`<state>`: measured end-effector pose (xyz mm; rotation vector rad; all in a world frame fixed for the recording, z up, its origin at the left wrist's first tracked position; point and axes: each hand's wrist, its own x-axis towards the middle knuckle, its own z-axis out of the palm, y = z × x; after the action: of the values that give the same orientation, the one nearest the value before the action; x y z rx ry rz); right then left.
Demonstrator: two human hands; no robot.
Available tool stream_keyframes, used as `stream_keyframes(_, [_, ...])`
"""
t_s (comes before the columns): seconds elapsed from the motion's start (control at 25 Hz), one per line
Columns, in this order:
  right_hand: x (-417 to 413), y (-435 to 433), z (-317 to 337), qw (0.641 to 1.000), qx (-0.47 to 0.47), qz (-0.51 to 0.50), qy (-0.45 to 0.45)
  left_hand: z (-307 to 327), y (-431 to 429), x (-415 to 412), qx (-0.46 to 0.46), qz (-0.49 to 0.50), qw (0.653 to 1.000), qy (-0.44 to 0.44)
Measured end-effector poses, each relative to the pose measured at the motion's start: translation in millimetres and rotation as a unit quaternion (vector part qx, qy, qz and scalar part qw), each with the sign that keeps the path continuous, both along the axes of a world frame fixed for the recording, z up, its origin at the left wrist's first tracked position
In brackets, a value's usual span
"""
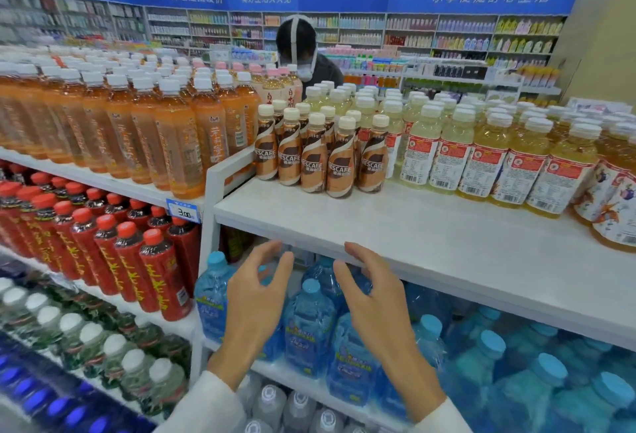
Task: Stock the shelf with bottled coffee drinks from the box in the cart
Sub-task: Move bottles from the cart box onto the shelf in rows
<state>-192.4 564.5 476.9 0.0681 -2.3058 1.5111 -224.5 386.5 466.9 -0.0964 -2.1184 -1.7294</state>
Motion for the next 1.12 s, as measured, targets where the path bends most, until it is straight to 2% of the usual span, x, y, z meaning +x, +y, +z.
stream_keyframes(0.16, [25.5,-24.4,-40.1,0.997,-0.034,0.064,-0.029,-36.5,-24.1,54.2,0.052,0.034,0.998,-0.033])
stream_keyframes(0.44, [59.6,-80.1,-138.4,0.968,-0.027,0.174,-0.181,-118.4,-92.0,151.9,0.076,0.167,0.973,-0.139])
stream_keyframes(0.84, [88.8,-185.0,-211.2,0.899,0.015,0.258,-0.353,-212.4,-204.3,268.8,0.146,0.340,0.890,-0.266])
stream_keyframes(1.12, [90.8,-289.1,-236.2,0.859,0.110,0.323,-0.382,-256.8,-286.0,308.1,0.203,0.422,0.822,-0.325])
